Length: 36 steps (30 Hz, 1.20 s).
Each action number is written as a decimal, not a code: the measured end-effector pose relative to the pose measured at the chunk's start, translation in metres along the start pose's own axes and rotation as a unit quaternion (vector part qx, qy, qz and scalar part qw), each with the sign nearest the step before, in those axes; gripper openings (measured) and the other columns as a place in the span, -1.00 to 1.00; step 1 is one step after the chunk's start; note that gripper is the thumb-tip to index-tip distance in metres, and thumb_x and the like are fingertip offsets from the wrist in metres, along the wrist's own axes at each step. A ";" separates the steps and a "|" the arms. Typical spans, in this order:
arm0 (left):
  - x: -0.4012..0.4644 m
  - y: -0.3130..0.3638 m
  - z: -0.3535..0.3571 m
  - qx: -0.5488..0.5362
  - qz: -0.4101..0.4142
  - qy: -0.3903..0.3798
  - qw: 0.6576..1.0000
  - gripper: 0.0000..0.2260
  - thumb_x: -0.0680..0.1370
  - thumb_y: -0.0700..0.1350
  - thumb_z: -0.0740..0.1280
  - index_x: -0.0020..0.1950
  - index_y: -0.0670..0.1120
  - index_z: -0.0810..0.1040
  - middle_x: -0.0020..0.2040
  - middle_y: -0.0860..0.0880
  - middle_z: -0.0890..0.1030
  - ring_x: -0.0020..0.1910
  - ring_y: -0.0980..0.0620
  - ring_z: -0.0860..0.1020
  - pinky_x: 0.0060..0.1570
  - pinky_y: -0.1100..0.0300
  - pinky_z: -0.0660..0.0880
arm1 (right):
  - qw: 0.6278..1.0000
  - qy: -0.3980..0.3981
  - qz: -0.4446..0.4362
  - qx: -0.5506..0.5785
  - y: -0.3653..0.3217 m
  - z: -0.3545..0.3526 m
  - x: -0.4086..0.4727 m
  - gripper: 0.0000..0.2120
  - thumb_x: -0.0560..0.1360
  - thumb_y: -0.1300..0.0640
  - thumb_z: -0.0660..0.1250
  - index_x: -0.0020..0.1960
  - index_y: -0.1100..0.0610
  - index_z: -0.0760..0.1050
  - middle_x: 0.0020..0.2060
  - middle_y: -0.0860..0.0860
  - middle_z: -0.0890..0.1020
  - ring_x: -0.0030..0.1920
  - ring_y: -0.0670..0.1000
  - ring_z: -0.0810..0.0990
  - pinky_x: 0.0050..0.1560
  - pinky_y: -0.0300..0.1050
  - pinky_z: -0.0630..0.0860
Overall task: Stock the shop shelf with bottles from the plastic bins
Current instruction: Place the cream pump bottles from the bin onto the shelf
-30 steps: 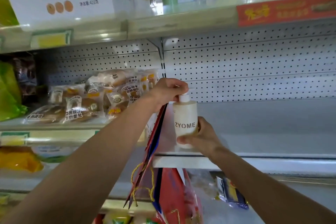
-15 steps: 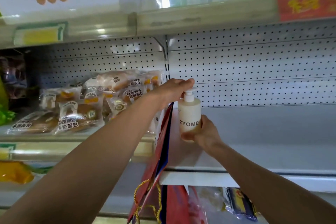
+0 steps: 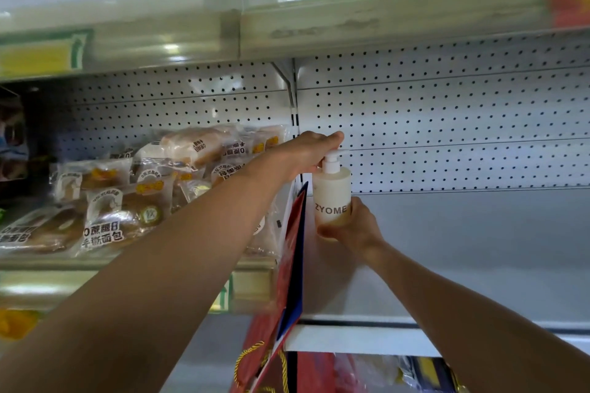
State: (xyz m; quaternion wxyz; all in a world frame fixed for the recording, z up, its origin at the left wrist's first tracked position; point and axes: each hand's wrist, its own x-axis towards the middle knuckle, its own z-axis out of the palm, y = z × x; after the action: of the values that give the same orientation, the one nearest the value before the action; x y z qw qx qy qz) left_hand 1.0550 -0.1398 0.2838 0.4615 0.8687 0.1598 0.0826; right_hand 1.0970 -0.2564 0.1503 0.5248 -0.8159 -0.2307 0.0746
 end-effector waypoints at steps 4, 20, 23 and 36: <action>0.005 -0.006 0.000 -0.008 0.003 0.003 1.000 -0.53 0.56 0.23 0.25 0.34 -0.04 0.47 0.33 -0.07 0.51 0.25 -0.04 0.52 0.38 0.00 0.35 | 1.000 -0.004 -0.008 -0.003 0.000 0.002 0.003 -0.54 0.22 0.19 0.55 0.01 0.03 0.41 -0.21 -0.12 0.59 -0.19 -0.15 0.56 -0.26 -0.20 0.49; -0.055 0.006 0.034 0.325 0.180 0.213 0.904 -0.69 0.59 0.04 0.27 0.30 0.00 0.49 0.28 -0.04 0.49 0.23 -0.03 0.49 0.15 0.03 0.46 | 0.950 0.003 -0.104 -0.295 0.014 -0.092 -0.057 -0.60 0.53 -0.04 0.30 0.35 -0.04 0.39 0.28 -0.07 0.49 0.23 -0.02 0.52 0.15 -0.04 0.49; -0.082 0.007 0.055 0.336 0.197 0.219 0.895 -0.72 0.58 0.04 0.27 0.27 0.03 0.52 0.22 0.01 0.53 0.17 0.00 0.52 0.10 0.02 0.49 | 0.933 0.020 -0.130 -0.335 0.019 -0.125 -0.085 -0.62 0.55 -0.03 0.27 0.35 -0.05 0.39 0.27 -0.09 0.51 0.21 -0.03 0.53 0.09 -0.07 0.49; -0.187 0.006 0.208 0.288 0.171 0.149 0.930 -0.78 0.54 0.06 0.33 0.16 0.08 0.55 0.02 0.15 0.61 -0.07 0.09 0.59 0.03 0.06 0.53 | 0.901 0.037 -0.149 -0.405 0.089 -0.246 -0.209 -0.64 0.57 -0.01 0.26 0.35 -0.03 0.40 0.24 -0.06 0.51 0.19 -0.02 0.52 0.11 -0.06 0.49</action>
State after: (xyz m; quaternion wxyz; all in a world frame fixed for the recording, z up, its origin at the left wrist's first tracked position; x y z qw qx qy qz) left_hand 0.9420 -0.3703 0.1728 0.1415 0.9562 0.0930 0.2389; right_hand 1.0288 -0.5839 0.1539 0.1619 -0.9165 -0.3400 -0.1348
